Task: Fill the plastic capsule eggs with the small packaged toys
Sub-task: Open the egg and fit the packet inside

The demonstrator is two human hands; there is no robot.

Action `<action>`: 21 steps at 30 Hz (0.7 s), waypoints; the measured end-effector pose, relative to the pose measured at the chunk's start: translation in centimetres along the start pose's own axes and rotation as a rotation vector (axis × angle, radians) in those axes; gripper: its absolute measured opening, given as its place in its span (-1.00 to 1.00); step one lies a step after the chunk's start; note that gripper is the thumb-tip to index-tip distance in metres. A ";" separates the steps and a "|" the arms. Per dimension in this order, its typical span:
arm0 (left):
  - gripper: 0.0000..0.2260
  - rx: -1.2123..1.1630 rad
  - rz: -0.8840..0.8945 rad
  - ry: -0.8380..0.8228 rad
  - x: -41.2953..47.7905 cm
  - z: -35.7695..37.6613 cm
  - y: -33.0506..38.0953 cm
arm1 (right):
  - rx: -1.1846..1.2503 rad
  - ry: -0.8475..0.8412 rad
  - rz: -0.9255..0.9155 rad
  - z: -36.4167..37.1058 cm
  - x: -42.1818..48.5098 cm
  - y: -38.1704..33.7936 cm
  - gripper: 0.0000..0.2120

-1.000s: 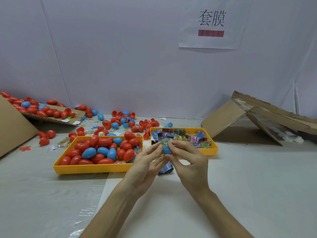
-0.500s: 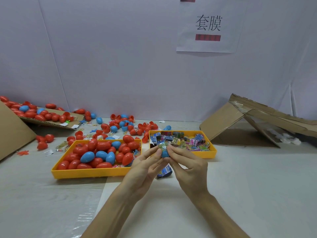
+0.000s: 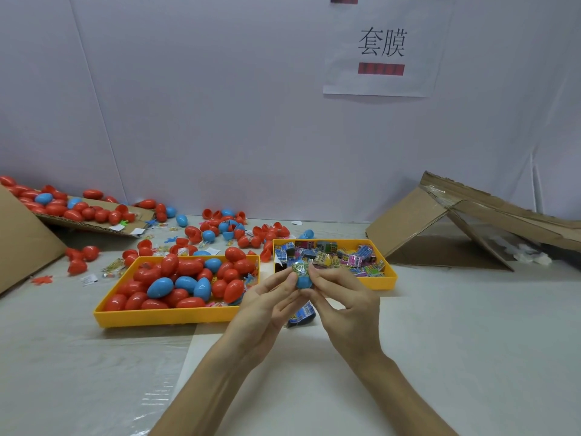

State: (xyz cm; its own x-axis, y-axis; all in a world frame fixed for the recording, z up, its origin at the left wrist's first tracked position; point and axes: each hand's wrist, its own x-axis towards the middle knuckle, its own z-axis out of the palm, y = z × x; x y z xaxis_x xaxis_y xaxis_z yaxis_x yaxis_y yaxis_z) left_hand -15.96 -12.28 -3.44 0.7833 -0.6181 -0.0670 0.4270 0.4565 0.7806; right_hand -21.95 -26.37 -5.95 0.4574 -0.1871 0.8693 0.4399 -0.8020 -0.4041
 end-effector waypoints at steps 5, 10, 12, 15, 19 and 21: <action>-0.58 0.004 0.012 0.002 0.0 0.0 0.0 | -0.008 0.010 -0.027 0.1 -0.1 0.2 -0.71; -0.66 -0.009 0.011 -0.025 0.0 -0.1 -0.1 | 0.013 0.027 -0.020 0.1 -0.1 0.1 -0.72; -0.70 -0.051 0.004 -0.051 -0.1 0.0 -0.3 | 0.048 0.017 0.032 0.0 0.1 0.0 -0.67; -0.74 -0.117 -0.006 -0.080 -0.2 -0.1 -0.3 | 0.078 -0.009 0.143 -0.1 0.4 0.0 -0.56; -0.70 -0.105 -0.023 -0.123 -0.2 -0.2 -0.3 | 0.067 -0.018 0.128 -0.2 0.4 -0.3 -0.66; -0.67 -0.077 -0.028 -0.131 -0.1 -0.2 -0.3 | 0.053 -0.025 0.124 -0.2 0.4 -0.4 -0.66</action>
State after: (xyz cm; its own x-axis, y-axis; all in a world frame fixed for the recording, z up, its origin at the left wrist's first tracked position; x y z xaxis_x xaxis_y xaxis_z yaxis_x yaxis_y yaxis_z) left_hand -16.13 -12.24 -3.77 0.7066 -0.7076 -0.0023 0.4855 0.4825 0.7291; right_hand -22.07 -26.26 -5.41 0.5293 -0.2685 0.8048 0.4190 -0.7421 -0.5232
